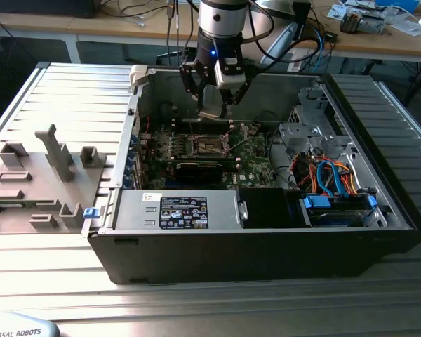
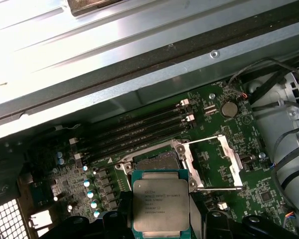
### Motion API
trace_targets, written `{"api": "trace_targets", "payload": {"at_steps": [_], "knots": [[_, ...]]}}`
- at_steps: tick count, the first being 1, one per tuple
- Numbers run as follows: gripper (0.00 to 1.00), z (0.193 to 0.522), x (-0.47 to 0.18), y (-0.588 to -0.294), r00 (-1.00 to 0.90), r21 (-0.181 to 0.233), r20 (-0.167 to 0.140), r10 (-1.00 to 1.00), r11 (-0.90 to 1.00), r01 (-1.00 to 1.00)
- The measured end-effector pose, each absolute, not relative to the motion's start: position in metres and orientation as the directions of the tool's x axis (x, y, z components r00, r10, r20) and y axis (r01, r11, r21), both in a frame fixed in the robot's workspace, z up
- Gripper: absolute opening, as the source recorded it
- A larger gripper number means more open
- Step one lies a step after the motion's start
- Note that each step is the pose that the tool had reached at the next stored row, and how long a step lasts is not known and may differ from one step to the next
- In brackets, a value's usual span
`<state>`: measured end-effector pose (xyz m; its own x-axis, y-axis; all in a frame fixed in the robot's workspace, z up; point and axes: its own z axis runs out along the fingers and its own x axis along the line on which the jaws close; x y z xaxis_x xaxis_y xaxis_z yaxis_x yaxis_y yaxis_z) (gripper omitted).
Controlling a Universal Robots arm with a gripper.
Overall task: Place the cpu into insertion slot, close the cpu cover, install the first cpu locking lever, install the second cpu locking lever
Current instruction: 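Place the cpu into insertion slot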
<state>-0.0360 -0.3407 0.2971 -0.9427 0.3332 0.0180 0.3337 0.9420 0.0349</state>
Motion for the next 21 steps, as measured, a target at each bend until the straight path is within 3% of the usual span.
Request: {"api": "trace_targets", "payload": {"at_steps": [21], "knots": [[0.54, 0.2970, -0.0360, -0.3407, -0.936, 0.035, 0.018, 0.351, 0.936, 0.351]]}}
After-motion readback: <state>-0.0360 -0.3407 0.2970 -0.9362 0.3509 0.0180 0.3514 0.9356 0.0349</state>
